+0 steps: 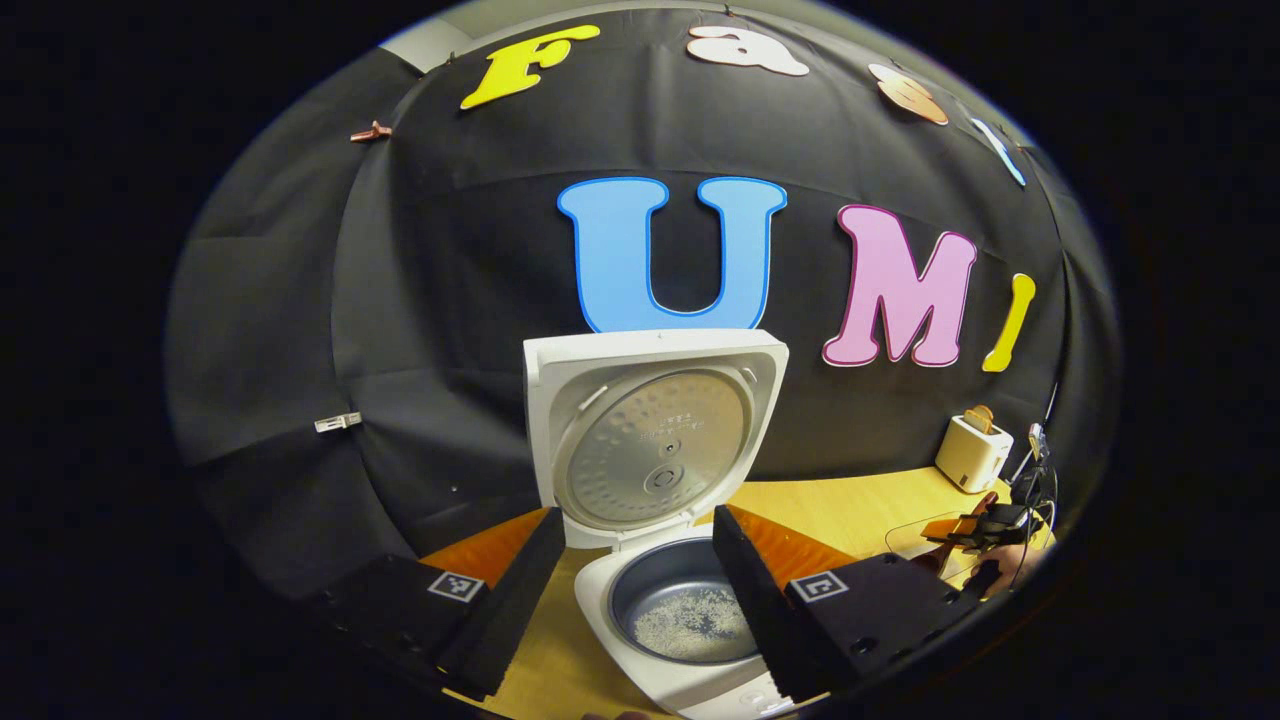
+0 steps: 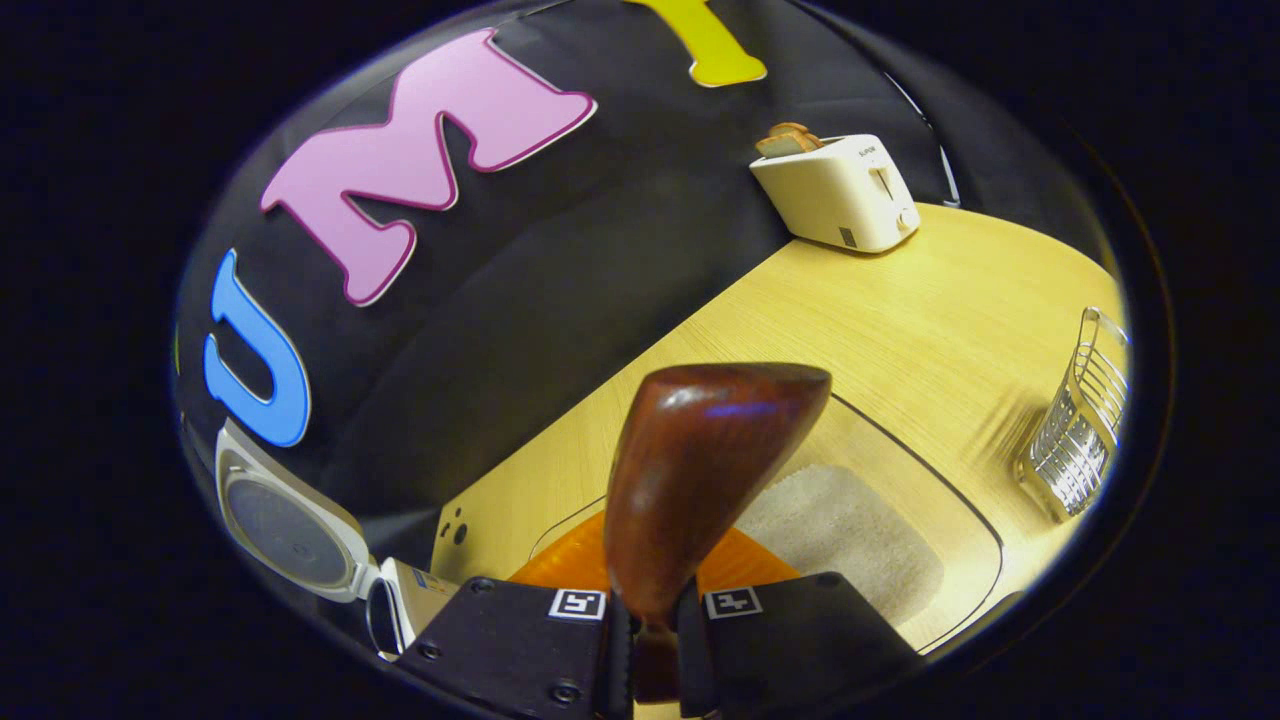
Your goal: Close the left gripper, press the button to open the rice cooker; take a wooden spoon from the chopstick holder with the right hand, scoop a spoonful of rice and pour it into the rice cooker, then put the wooden spoon back into the chopstick holder.
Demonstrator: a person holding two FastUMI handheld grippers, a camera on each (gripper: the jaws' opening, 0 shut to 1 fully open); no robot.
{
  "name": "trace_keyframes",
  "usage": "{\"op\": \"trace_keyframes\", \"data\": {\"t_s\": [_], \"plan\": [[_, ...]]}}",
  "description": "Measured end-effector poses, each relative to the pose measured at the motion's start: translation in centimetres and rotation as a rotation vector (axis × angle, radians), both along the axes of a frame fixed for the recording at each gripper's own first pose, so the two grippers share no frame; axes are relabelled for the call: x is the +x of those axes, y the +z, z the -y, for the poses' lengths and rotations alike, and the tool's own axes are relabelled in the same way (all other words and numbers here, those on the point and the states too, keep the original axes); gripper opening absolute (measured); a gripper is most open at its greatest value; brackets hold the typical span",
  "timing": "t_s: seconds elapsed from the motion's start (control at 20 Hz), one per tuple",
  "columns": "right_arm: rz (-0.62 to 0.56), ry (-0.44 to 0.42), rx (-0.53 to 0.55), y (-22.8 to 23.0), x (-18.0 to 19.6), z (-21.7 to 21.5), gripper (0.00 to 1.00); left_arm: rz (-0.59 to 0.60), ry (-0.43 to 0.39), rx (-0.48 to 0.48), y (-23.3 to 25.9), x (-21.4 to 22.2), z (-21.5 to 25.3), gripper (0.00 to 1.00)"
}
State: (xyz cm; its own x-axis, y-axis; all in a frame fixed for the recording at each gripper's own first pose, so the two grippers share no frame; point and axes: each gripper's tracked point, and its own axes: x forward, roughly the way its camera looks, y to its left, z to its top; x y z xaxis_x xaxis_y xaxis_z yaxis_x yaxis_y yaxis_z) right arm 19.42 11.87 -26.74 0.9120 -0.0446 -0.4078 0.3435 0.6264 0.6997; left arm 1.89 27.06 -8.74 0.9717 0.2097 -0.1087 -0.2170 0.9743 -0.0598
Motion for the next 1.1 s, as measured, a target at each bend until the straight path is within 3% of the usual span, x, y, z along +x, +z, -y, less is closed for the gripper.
{"op": "trace_keyframes", "data": {"t_s": [0.65, 1.1], "plan": [[0.166, -0.067, 0.242, 6.1, -1.7, 3.5, 0.21, 0.021, -0.005, -0.011, 0.7, -0.3, 1.5, 0.95], [0.254, 0.033, 0.442, 13.8, -0.3, -3.3, 0.21, 0.041, 0.041, -0.04, 0.6, -2.3, 1.0, 0.95]]}}
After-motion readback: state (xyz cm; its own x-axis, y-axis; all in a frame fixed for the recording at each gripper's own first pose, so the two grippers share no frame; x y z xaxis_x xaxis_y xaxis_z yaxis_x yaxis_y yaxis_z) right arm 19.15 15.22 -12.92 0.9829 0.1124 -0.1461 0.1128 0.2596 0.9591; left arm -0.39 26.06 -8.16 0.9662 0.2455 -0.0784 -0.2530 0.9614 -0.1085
